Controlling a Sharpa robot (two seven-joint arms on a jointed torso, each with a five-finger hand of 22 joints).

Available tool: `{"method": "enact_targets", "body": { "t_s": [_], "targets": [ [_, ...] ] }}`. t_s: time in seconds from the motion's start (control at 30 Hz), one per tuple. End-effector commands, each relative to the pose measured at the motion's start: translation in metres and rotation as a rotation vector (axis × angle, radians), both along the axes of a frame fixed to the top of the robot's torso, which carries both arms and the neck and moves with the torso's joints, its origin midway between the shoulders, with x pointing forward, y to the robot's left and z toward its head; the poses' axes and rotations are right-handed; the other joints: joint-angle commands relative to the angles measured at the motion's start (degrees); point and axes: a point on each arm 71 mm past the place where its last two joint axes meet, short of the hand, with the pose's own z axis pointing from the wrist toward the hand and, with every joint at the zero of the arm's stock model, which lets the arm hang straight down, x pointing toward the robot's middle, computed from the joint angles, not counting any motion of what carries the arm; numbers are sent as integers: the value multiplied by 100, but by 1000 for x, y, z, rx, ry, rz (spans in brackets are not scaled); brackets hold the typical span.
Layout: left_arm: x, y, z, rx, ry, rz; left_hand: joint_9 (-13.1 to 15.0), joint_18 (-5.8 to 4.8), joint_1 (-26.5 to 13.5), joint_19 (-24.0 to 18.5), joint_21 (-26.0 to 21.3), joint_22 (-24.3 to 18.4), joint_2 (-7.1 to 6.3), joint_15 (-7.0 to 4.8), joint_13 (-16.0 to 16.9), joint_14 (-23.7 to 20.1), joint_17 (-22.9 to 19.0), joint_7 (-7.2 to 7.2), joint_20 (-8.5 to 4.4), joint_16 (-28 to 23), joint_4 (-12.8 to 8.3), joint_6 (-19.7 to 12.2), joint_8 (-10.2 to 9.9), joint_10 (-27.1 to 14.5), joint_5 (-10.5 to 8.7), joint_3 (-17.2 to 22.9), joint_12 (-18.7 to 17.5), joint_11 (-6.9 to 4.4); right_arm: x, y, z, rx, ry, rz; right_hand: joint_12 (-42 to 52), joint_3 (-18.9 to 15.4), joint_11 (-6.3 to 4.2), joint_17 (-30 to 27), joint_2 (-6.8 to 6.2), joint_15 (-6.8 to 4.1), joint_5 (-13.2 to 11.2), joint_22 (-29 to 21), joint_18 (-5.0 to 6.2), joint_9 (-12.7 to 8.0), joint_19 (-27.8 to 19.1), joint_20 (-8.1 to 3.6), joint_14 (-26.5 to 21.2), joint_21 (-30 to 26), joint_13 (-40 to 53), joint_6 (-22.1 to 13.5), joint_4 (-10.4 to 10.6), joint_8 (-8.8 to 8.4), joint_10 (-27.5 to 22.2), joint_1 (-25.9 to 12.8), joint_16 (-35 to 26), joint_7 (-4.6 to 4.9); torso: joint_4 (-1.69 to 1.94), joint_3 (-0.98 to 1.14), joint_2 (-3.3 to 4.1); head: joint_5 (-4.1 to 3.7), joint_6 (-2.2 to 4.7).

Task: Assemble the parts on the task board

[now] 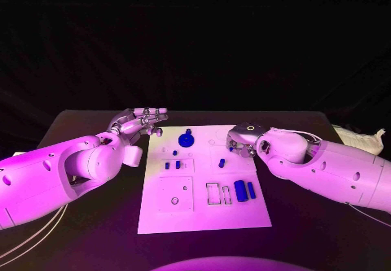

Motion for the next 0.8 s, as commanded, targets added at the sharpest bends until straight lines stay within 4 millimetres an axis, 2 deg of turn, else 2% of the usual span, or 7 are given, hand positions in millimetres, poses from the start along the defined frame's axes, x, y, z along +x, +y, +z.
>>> {"method": "enact_targets", "body": {
  "t_s": [0.03, 0.2, 0.33, 0.63, 0.8],
  "targets": [
    [-1, -3, 1, -2, -4, -24, -5, 110, -31, -14, -36, -5, 40, 3, 7, -25, 6, 2, -15, -6, -9, -38, 9, -38, -15, -30, 25, 3, -3, -1, -10, -28, 43, 3, -23, 23, -2, -16, -8, 18, -24, 7, 56, 20, 20, 2, 283, 4, -14, 32, -26, 21, 50, -73, -8, 0, -3, -2, -6, -8, -2],
    [0, -3, 0, -1, -1, -26, -6, 110, -25, -13, -41, -9, 44, 3, 8, -30, -9, 4, -15, -13, -18, -45, 9, -49, -13, -32, 31, 5, -3, -1, -6, 28, 14, -3, -50, 57, 7, -53, -2, 22, -37, 28, 52, 24, 30, 8, 280, 18, -41, 33, -42, 3, 49, -176, -33, 7, -5, 4, -9, -16, 3],
    [0, -4, 0, 0, 0, -29, -6, 110, -25, -13, -41, -9, 44, 3, 8, -30, -9, 4, -15, -13, -18, -45, 9, -49, -13, -32, 31, 5, -4, 0, -4, 61, 1, -9, -58, 71, 10, -66, 3, 25, -52, 40, 50, 30, 37, 12, 280, 26, -58, 44, -43, -3, 58, -258, -38, 5, 5, -6, -8, -23, 0],
    [0, -4, -1, 2, 6, -31, -7, 110, -16, -12, -48, -16, 48, 5, 9, -40, -34, 8, -14, -24, -32, -56, 8, -69, -11, -36, 39, 9, -2, -8, 6, 114, -37, -41, -57, 81, 14, -86, 8, 29, -57, 54, 48, 38, 45, 15, 279, 36, -69, 60, -46, -3, 79, -316, -50, 7, -3, -2, -13, -43, 17],
    [0, -4, -1, 4, 7, -32, -7, 110, -17, -13, -51, -19, 48, 7, 9, -46, -47, 11, -13, -31, -36, -63, 7, -77, -11, -39, 42, 12, -2, -16, 12, 124, -57, -61, -58, 85, 18, -88, 6, 30, -58, 58, 48, 40, 48, 16, 280, 39, -73, 65, -48, -4, 85, -335, -50, 11, -20, -2, -12, -33, 24]
  ]
}}
